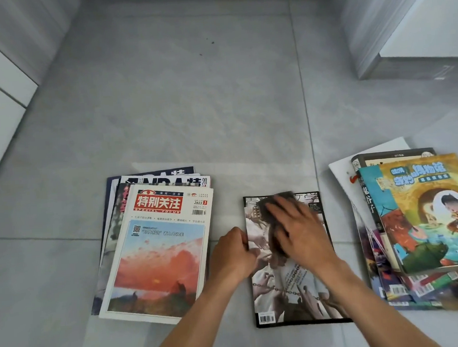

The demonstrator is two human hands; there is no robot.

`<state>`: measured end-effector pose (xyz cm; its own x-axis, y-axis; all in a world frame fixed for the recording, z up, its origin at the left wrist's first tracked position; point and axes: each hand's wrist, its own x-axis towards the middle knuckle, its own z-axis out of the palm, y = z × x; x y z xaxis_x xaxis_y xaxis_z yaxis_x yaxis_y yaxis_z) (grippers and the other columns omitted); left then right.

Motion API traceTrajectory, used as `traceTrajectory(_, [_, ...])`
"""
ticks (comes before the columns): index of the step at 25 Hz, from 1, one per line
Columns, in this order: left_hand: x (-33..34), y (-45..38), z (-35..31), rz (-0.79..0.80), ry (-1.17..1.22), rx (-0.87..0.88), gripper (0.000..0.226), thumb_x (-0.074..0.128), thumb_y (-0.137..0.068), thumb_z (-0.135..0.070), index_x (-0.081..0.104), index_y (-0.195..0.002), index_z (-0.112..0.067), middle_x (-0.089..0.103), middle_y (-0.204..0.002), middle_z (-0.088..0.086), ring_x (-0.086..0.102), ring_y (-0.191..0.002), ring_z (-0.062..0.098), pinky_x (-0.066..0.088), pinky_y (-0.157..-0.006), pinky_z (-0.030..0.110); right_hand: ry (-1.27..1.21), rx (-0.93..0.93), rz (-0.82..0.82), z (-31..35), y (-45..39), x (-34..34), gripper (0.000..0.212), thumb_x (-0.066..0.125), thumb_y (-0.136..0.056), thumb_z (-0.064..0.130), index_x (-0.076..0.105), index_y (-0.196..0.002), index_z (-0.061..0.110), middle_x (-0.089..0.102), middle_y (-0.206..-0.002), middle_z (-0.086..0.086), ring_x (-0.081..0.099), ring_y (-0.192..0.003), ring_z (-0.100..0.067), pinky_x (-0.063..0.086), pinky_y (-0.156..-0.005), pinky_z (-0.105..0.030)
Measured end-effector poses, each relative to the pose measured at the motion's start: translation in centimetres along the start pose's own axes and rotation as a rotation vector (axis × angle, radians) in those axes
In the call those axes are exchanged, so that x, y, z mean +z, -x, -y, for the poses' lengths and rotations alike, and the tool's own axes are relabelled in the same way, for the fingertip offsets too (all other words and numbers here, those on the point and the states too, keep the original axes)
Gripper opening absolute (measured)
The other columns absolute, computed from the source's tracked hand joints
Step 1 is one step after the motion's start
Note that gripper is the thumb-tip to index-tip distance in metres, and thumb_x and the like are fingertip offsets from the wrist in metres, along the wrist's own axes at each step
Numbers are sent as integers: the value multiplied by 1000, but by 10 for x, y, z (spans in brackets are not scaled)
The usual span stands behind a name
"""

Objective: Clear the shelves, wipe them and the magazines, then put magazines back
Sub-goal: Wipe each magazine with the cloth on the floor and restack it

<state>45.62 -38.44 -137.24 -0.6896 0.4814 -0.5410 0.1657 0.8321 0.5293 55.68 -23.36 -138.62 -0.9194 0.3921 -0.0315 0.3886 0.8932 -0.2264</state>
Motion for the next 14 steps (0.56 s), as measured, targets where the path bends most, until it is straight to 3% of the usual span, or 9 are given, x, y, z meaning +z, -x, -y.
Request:
traceTrajectory(3, [2, -1, 2, -5, 0, 4, 22, 72, -82, -36, 54, -86, -24, 70, -90, -7, 66, -87, 19, 53, -75, 34, 38, 285, -79, -27, 6, -9, 53, 60, -89, 24, 52, -142, 19, 50, -147, -9, 48, -123, -39, 45, -100, -57])
traceTrajectory(5, [2, 0, 0, -9, -21, -1, 23, 71, -80, -35, 52, -84, -24, 69, -91, -5, 65, -86, 21, 53, -75, 35, 70, 363, -119, 4, -4, 2, 60, 68, -83, 17, 53, -141, 15, 51, -142, -16, 48, -119, -45, 49, -95, -59])
traceTrajectory(8, [2, 1, -2, 2, -34, 8, 16, 66, -77, -22, 53, -87, -20, 70, -93, 1, 65, -85, 26, 52, -70, 36, -7, 167, -126, 61, -18, 18, 57, 55, -80, 27, 58, -136, 16, 55, -137, -13, 51, -114, -42, 51, -89, -55])
traceTrajectory(11, [2, 2, -1, -10, -13, -3, 22, 70, -79, -31, 54, -89, -20, 68, -90, 1, 65, -87, 26, 52, -73, 36, -27, -23, -92, 31, -15, 11, 54, 46, -85, 35, 57, -137, 28, 53, -142, 1, 48, -119, -31, 48, -90, -49])
traceTrajectory(14, [4, 1, -1, -16, 6, -16, 24, 71, -82, -39, 51, -87, -26, 66, -88, -6, 64, -88, 20, 52, -76, 35, -24, 181, -105, -18, 10, 0, 50, 50, -90, 34, 54, -140, 27, 49, -146, 1, 43, -122, -30, 47, -91, -52])
